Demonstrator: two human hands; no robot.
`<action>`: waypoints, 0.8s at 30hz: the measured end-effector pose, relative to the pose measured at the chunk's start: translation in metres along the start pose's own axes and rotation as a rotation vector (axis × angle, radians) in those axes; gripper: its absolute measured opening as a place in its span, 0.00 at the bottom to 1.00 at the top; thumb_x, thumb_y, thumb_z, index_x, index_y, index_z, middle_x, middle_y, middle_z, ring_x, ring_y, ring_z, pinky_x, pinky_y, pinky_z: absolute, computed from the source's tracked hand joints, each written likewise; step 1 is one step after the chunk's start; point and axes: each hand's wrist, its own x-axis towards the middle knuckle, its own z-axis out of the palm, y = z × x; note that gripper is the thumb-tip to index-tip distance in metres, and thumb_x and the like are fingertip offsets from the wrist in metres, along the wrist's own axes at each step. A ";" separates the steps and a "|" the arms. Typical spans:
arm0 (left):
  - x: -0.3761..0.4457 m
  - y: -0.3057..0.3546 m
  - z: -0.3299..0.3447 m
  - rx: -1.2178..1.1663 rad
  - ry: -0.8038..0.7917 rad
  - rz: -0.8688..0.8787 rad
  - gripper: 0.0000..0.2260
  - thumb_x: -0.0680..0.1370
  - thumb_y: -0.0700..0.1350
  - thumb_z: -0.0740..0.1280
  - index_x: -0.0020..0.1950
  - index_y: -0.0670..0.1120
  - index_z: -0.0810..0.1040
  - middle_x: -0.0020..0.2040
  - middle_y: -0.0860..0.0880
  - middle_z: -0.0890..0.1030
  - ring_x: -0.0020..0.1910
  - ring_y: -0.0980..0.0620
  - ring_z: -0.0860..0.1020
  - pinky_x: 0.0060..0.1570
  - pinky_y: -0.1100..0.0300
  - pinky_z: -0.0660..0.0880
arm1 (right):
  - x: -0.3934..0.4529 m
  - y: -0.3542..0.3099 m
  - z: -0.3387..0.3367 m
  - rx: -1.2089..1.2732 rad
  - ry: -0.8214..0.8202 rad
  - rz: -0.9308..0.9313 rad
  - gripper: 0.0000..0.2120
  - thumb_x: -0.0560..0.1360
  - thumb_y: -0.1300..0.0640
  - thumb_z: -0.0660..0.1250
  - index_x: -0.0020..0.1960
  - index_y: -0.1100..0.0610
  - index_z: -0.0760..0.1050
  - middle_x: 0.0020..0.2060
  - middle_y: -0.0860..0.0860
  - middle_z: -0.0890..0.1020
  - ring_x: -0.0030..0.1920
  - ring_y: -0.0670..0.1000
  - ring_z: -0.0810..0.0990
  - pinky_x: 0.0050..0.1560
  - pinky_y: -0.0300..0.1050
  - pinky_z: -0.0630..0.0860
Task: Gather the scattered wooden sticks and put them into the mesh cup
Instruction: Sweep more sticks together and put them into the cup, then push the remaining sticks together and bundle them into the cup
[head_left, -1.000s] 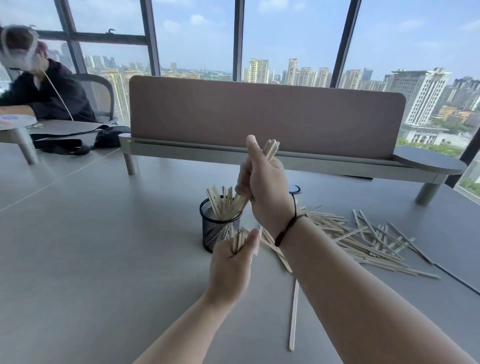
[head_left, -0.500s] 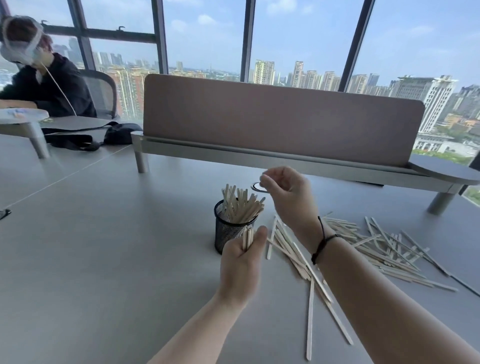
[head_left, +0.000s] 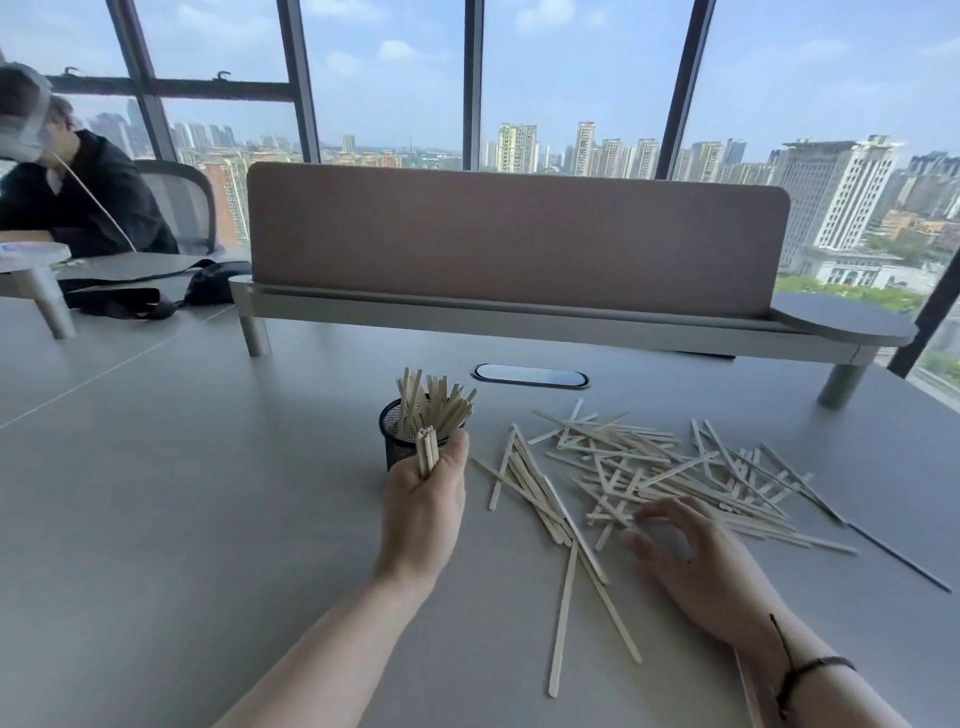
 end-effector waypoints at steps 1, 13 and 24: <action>0.002 0.009 0.003 0.002 0.012 0.033 0.25 0.76 0.55 0.65 0.28 0.51 0.54 0.25 0.52 0.54 0.25 0.52 0.51 0.29 0.58 0.49 | 0.003 -0.001 0.004 0.000 -0.005 -0.011 0.11 0.72 0.38 0.68 0.51 0.41 0.77 0.55 0.39 0.75 0.57 0.46 0.76 0.57 0.44 0.71; 0.106 0.067 0.010 0.336 0.262 0.130 0.23 0.76 0.55 0.66 0.27 0.45 0.63 0.23 0.46 0.68 0.21 0.47 0.67 0.28 0.51 0.71 | 0.010 -0.010 0.014 -0.015 -0.050 -0.142 0.14 0.72 0.36 0.67 0.55 0.39 0.76 0.56 0.37 0.73 0.60 0.45 0.74 0.58 0.41 0.69; 0.043 0.041 0.017 0.859 0.112 0.738 0.06 0.77 0.41 0.68 0.54 0.43 0.78 0.50 0.51 0.78 0.50 0.52 0.76 0.57 0.73 0.65 | 0.011 -0.013 0.014 -0.015 -0.058 -0.139 0.15 0.73 0.36 0.65 0.55 0.41 0.76 0.55 0.40 0.73 0.61 0.47 0.72 0.60 0.42 0.69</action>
